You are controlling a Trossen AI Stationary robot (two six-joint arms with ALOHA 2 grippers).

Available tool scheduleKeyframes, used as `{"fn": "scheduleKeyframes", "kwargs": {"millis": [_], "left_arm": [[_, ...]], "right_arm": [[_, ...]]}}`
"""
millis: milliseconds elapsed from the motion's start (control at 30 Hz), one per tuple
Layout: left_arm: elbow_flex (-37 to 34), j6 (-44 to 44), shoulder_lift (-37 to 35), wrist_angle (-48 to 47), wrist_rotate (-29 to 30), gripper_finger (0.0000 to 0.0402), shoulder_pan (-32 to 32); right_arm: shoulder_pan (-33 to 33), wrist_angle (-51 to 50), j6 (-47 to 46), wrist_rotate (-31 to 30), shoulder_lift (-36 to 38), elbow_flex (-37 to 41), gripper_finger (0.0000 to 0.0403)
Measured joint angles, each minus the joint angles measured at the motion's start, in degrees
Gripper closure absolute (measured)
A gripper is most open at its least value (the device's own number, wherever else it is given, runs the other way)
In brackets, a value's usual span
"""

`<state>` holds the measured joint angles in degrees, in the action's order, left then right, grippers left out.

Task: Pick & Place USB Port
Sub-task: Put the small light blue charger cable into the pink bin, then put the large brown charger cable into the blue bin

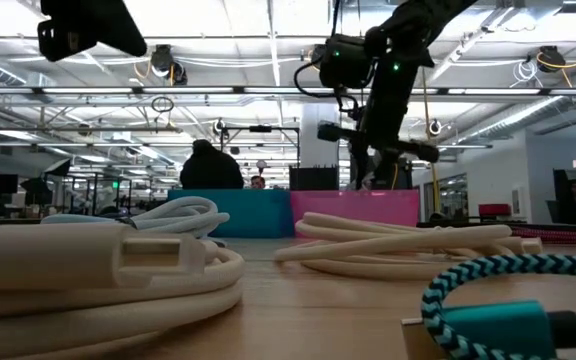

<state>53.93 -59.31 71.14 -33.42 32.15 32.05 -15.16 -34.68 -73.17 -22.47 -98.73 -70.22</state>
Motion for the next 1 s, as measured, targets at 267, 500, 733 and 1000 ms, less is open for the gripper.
{"fn": "scheduleKeyframes", "kwargs": {"millis": [267, 500, 733, 1000], "left_arm": [[0.0, 0.98, -0.38, -1.63, 0.75, 0.0396, 0.25], [0.0, 0.81, -0.38, -3.4, 0.95, 0.0399, 0.22], [0.0, 0.78, -0.38, -4.03, 1.01, 0.0395, 0.22], [0.0, 1.36, -1.24, -3.87, 1.43, 0.0391, 0.22]], "right_arm": [[-0.83, 0.29, 1.36, -1.55, 0.01, -0.32, 0.0337], [-0.98, 3.14, 3.16, -1.48, 0.01, -0.32, 0.0317], [-0.98, 21.64, 9.81, -0.64, 0.41, -0.25, 0.0315], [-0.52, 78.25, 25.56, 14.04, 2.15, -0.23, 0.0315]]}}
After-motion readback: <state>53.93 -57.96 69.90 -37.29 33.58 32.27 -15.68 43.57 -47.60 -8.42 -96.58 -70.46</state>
